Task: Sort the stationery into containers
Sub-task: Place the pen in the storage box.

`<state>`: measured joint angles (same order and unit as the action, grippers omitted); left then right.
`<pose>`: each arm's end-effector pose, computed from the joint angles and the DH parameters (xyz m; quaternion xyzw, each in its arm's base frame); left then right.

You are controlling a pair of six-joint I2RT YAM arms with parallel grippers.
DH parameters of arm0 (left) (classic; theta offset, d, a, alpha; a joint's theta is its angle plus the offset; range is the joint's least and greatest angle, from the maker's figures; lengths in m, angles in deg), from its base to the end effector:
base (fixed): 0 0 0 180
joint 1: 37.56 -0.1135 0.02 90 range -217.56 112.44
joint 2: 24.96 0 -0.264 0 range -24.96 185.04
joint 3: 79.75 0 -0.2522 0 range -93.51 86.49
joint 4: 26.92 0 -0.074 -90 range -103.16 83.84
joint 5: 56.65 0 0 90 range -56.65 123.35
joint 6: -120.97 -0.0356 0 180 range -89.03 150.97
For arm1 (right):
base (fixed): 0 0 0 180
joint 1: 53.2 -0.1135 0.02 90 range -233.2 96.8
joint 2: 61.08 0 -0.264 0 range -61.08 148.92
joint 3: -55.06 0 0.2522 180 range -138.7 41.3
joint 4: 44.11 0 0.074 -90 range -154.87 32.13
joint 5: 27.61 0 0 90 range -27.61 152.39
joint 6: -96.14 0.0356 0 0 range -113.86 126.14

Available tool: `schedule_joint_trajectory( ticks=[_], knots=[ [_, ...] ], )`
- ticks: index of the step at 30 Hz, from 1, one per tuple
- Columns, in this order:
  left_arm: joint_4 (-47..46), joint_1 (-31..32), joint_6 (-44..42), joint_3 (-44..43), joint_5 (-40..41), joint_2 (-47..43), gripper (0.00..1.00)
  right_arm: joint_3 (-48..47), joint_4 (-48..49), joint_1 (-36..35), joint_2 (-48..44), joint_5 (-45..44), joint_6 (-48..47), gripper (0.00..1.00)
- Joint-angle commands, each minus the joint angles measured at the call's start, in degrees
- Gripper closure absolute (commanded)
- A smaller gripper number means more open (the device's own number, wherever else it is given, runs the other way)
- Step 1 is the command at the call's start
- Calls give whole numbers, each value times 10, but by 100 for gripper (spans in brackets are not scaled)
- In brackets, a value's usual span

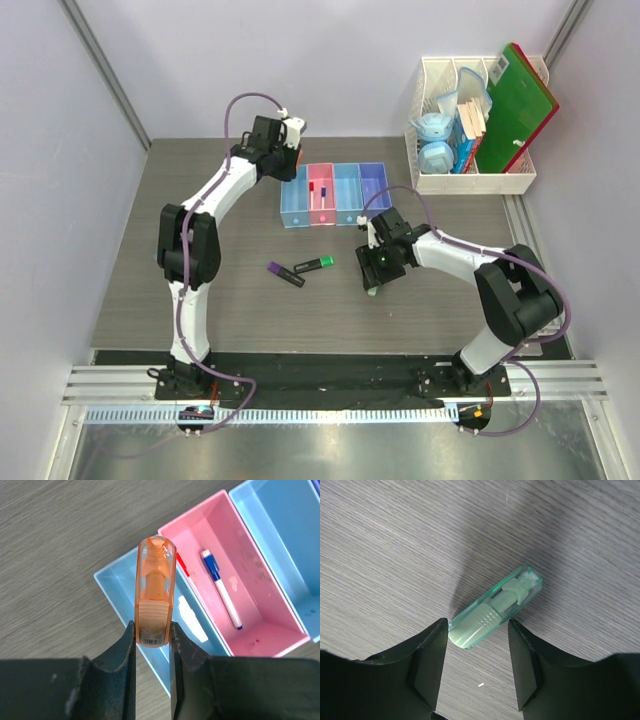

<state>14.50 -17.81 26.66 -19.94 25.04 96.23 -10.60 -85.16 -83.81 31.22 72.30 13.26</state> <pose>0.4590 -0.1703 0.2613 0.2188 0.8865 -0.1197 0.3898 0.2529 0.1567 0.1633 -0.2153 0.9536 0.1425 0.1550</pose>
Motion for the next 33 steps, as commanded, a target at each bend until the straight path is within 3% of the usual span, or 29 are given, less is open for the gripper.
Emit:
schedule_joint_trajectory(
  ticks=[1,14,19,21,26,28,33],
  knots=[
    [-1,2,32,-44,21,23,100,-8,14,-9,25,-15,3,43],
    [118,16,35,-33,54,34,100,-26,23,-36,45,-79,-9,45],
    [129,18,39,-44,31,43,99,-26,28,-36,61,-91,-18,53],
    [139,20,39,-54,27,48,97,-29,28,-37,68,-96,-22,61],
    [156,22,38,-69,23,58,79,-35,28,-39,78,-96,-31,84],
    [159,22,36,-74,20,58,67,-36,27,-39,78,-96,-34,89],
    [163,22,37,-82,11,57,57,-37,22,-39,75,-95,-41,97]
  ],
)
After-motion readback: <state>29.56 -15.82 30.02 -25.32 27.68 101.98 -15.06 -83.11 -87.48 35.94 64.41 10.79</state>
